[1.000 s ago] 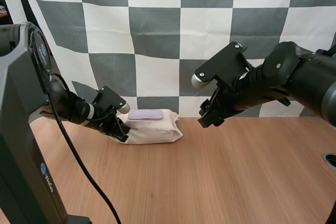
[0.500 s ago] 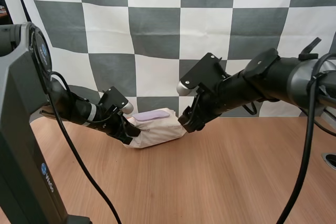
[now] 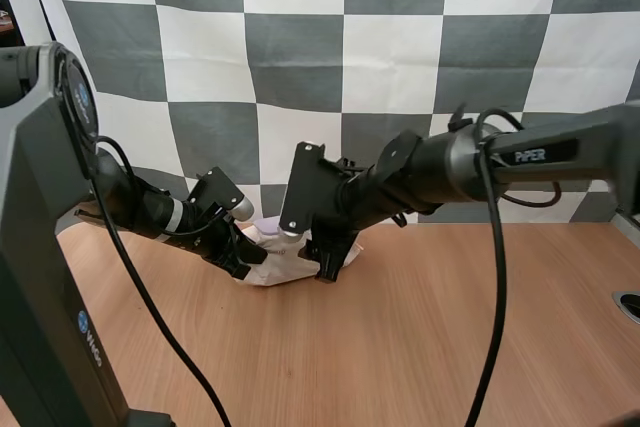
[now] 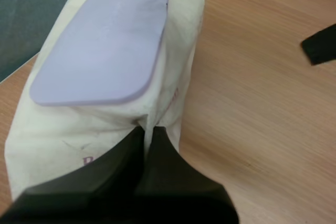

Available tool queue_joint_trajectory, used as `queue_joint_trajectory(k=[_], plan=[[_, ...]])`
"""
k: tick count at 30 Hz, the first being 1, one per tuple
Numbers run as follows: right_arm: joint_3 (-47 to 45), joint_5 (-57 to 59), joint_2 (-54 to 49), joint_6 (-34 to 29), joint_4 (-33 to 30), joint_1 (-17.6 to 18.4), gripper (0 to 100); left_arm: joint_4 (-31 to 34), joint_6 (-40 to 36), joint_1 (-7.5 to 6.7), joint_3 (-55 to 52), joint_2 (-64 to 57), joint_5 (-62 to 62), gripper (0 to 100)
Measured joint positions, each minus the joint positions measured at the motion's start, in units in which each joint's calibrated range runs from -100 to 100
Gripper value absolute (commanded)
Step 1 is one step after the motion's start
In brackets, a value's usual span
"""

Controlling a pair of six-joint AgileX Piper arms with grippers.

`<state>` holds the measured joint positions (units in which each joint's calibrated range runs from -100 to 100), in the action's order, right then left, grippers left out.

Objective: Open the wet wipes lid

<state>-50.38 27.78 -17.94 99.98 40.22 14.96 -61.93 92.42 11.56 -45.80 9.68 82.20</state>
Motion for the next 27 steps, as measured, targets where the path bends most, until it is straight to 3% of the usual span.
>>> queue_joint_trajectory(k=[6,10,27], plan=[[2.6,-15.8,7.4,0.0,0.2,0.6,100,0.0,0.0,0.00,0.0,0.0,-0.5,0],[6.2,-20.5,9.7,0.0,1.3,0.6,100,0.0,0.0,0.00,0.0,0.0,-3.2,0],[9.4,-11.4,11.6,0.0,3.6,0.6,100,0.4,0.0,0.00,0.0,0.0,-5.7,0]])
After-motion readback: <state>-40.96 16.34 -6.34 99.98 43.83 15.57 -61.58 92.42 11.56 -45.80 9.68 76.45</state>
